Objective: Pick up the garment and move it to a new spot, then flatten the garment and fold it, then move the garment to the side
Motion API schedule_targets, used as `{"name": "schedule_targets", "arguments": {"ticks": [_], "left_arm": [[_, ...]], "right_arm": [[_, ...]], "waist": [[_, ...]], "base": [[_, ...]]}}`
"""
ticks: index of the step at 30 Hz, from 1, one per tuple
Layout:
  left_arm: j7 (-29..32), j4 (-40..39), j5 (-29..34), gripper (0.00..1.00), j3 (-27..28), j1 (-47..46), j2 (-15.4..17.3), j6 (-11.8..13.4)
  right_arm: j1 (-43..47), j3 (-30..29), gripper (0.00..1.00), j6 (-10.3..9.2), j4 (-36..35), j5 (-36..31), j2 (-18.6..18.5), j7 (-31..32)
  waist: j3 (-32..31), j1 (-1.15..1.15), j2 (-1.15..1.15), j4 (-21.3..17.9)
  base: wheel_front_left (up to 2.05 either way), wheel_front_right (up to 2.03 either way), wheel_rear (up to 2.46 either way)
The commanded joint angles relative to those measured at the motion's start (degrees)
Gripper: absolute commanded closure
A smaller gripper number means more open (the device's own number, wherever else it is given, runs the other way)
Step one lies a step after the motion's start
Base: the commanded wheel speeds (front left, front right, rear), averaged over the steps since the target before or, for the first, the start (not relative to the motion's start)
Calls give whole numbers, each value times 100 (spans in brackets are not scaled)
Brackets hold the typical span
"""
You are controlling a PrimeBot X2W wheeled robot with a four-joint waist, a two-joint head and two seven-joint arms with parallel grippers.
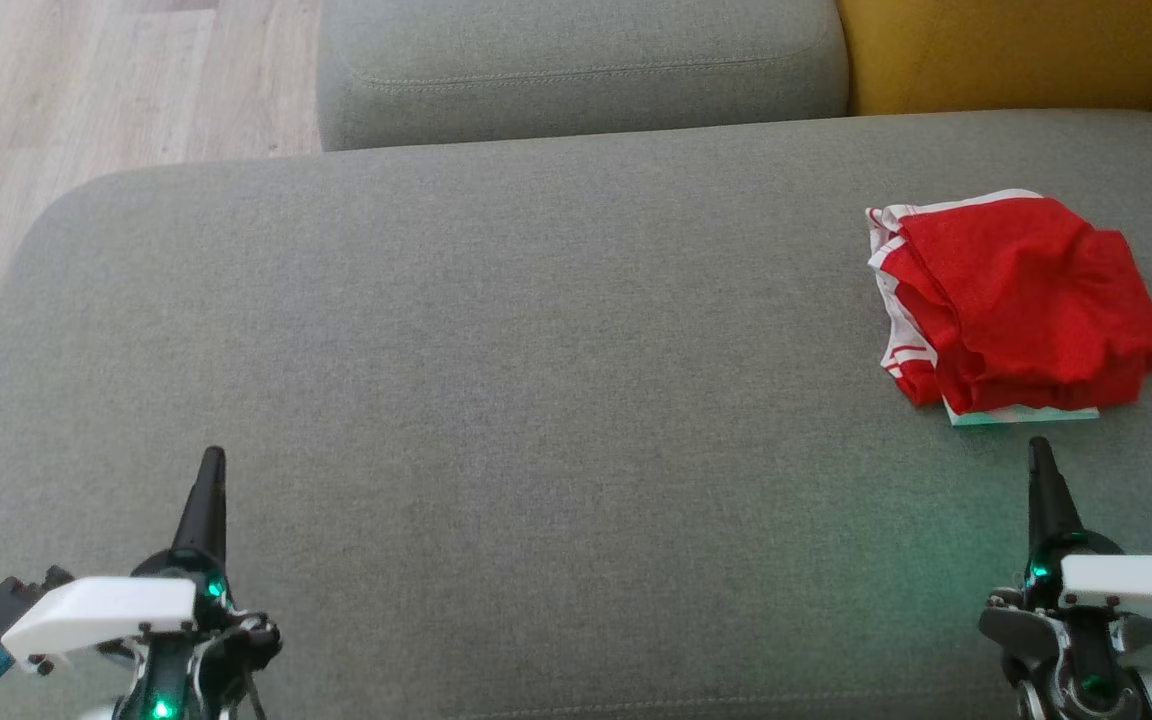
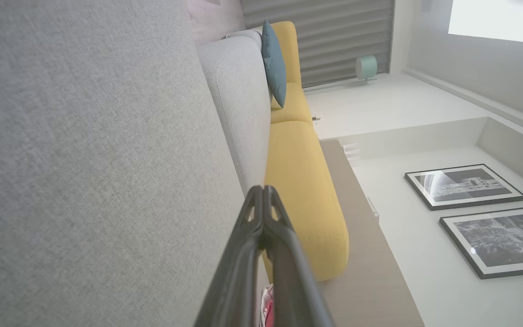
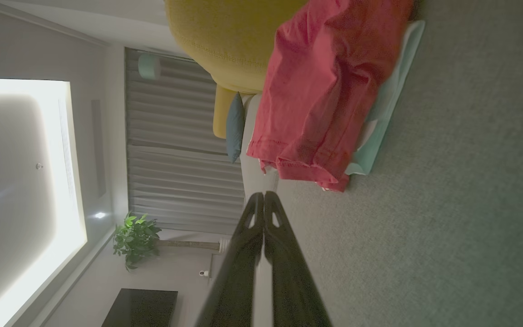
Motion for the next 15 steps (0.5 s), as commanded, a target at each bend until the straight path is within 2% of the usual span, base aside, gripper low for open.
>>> {"name": "schedule_targets", "arguments": {"ticks": [1, 15], "left_arm": [[71, -148, -161, 100, 239, -315, 45, -40], [291, -104, -901, 100, 341, -412, 47, -54]], "right_arm": [[-355, 81, 100, -3, -245, 187, -112, 56], [-390, -52, 100, -3, -289, 1028, -108, 277]], "waist": [[0, 0, 0, 2], [-1, 0, 0, 16]], "base": [[0, 0, 0], [0, 0, 0]]}}
